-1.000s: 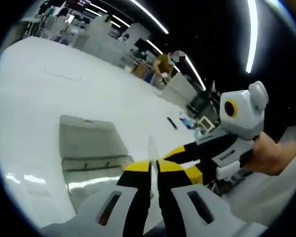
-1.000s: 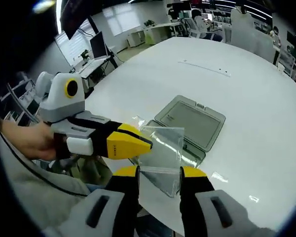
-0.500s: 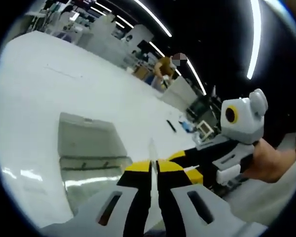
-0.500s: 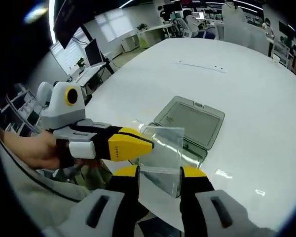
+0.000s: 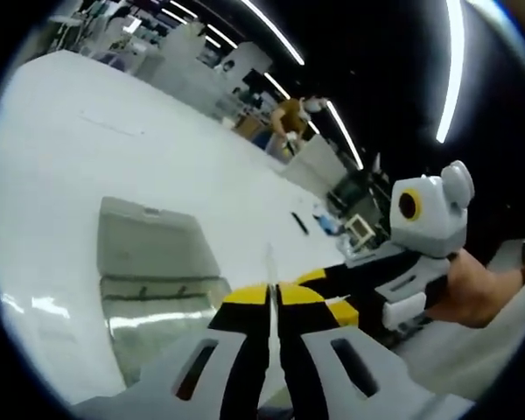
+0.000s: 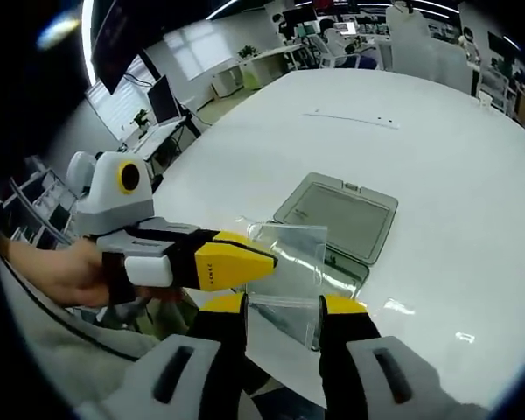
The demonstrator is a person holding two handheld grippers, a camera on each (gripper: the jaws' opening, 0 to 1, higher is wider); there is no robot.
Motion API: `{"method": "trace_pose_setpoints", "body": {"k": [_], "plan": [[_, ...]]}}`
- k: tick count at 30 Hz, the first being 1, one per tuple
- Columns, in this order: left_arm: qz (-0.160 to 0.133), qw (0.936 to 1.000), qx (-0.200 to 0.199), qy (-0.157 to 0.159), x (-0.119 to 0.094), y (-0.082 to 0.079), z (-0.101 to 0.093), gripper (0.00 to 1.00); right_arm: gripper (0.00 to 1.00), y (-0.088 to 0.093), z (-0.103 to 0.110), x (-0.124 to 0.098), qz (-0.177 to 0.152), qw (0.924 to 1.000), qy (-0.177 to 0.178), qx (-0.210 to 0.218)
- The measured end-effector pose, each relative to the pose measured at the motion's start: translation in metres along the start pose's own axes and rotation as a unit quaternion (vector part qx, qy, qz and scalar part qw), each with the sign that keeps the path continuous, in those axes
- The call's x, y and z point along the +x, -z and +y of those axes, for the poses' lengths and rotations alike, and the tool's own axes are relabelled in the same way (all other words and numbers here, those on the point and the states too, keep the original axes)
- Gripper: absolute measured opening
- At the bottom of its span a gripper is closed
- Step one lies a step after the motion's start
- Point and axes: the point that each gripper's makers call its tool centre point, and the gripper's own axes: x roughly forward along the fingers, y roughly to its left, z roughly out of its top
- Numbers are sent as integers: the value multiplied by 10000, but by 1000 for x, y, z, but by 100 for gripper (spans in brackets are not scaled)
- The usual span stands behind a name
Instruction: Insert the divider into the dual guide fixture by aligning both edges with the guide slots and pushing it downward to the bottom, including one-sided entry, uneven engagement, binding, and posture correction.
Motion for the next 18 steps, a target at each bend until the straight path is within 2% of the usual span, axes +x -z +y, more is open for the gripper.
{"method": "trace_pose_setpoints", "body": {"k": [18], "plan": [[191,9997,-78,162,3,2,-4,0,29,1,-3,-1,-65,9998,32,-179]]}}
